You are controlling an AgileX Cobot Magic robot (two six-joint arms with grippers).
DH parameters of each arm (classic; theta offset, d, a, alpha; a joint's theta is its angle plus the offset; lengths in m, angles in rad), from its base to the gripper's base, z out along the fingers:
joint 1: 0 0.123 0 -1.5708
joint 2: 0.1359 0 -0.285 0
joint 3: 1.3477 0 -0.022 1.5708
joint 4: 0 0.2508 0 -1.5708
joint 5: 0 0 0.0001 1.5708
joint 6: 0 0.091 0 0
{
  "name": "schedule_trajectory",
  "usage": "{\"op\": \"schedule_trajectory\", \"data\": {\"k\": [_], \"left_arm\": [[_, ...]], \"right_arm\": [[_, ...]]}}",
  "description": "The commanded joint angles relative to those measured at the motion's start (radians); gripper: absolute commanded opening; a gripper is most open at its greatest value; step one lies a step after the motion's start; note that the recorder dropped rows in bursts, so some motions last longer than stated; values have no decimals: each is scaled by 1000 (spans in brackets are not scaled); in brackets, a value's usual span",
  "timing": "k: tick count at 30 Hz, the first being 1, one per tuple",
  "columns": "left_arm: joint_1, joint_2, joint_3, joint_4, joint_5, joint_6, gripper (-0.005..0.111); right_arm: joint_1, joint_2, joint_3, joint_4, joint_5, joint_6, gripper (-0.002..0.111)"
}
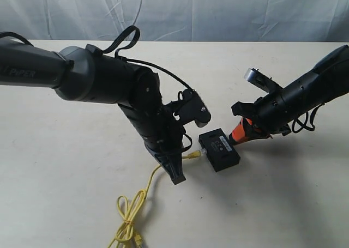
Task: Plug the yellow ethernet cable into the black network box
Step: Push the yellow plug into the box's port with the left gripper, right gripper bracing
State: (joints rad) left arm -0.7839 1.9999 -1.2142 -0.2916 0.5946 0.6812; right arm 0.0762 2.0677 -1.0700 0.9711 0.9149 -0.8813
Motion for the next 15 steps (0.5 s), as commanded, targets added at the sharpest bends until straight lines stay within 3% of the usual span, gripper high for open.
{"op": "schedule_trajectory", "data": {"k": [1,15], "left_arm": [[-5,1,-4,-5,19,4,0],[-5,1,-4,-14,6,31,0]], "right_arm": [[-3,-1,-2,-2,-2,-8,-1],[-3,-1,-2,-2,-5,-8,-1]]}}
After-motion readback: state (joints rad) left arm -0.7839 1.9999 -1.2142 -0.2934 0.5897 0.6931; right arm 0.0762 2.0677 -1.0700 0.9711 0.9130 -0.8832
